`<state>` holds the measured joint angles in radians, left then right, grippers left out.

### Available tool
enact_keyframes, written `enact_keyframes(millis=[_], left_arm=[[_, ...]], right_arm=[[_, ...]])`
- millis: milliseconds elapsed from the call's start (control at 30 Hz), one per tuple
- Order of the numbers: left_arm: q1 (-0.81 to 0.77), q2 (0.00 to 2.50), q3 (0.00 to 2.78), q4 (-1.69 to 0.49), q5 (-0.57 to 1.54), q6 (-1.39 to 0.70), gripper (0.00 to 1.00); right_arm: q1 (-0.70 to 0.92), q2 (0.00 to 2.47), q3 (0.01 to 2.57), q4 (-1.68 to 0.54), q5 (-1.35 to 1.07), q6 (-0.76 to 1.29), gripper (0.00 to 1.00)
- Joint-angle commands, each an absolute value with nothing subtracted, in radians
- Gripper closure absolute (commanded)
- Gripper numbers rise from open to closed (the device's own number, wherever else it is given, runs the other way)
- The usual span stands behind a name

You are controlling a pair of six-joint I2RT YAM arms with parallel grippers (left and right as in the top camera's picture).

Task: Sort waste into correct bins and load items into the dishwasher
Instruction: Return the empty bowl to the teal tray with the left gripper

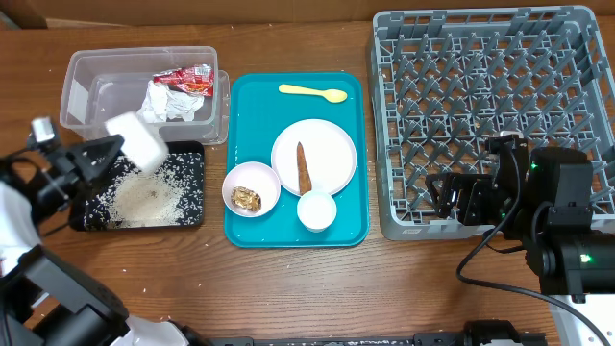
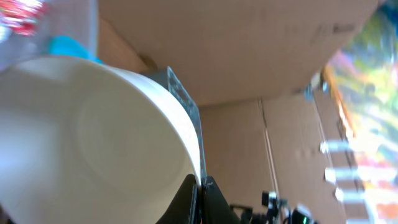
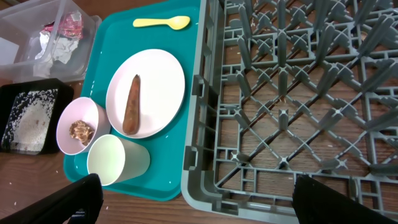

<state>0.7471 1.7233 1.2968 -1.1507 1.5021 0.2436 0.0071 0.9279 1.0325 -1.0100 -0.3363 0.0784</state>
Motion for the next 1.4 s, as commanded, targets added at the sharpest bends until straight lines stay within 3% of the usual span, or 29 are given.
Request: enact_keyframes(millis=[0, 167, 233, 367, 500, 633, 767, 900, 1133, 1167, 1233, 1267, 1300, 1367], left_arm=[[0.594, 1.652, 1.421, -1.129, 1.501, 0.307, 0.96], [0.259, 1.641, 1.625, -0.998, 1.043, 0.162, 0.96], [0.031, 1.642, 1.670, -0.899, 0.668, 0.126, 0.96], [-0.273, 1.686, 1.670, -0.778, 0.097, 0.166, 0.96], [-0.453, 1.808, 1.670, -0.727, -0.212, 0.274, 0.96], [-0.485, 1.930, 1.670, -0.726, -0.326, 0.245, 0.96], [-0.447, 2.051, 1.670, -0.731, -0.319, 0.152, 0.96], [-0.426, 2.131, 1.670, -0.722, -0.201, 0.187, 0.96], [-0.419, 2.169, 1.670, -0.712, -0.251, 0.133, 0.96], [-0.417, 2.167, 1.673, -0.712, -0.257, 0.125, 0.92], [-0.412, 2.161, 1.686, -0.728, -0.269, 0.098, 0.61], [-0.410, 2.157, 1.707, -0.759, -0.270, 0.081, 0.38], [-0.409, 2.151, 1.731, -0.792, -0.268, 0.060, 0.04], [-0.409, 2.136, 1.811, -0.893, -0.254, 0.010, 0.00]], right_arm=[[0.005, 0.927, 1.049, -1.001, -0.342, 0.081, 0.00], [0.005, 0.927, 1.049, -1.002, -0.342, 0.081, 0.00], [0.005, 0.927, 1.049, -1.002, -0.342, 0.081, 0.00], [0.005, 0.927, 1.049, -1.006, -0.342, 0.081, 0.00], [0.005, 0.927, 1.049, -1.005, -0.342, 0.081, 0.00], [0.005, 0.932, 1.049, -1.006, -0.342, 0.081, 0.00], [0.005, 0.953, 1.048, -1.005, -0.342, 0.081, 0.00], [0.005, 0.992, 1.048, -1.005, -0.342, 0.081, 0.00], [0.005, 1.040, 1.048, -1.009, -0.342, 0.081, 0.00], [0.005, 1.041, 1.048, -1.009, -0.343, 0.081, 0.00], [0.005, 1.041, 1.048, -1.009, -0.342, 0.081, 0.00], [0.005, 1.041, 1.048, -1.009, -0.342, 0.081, 0.00], [0.005, 1.041, 1.048, -1.008, -0.342, 0.081, 0.00], [0.005, 1.041, 1.048, -1.008, -0.342, 0.081, 0.00]])
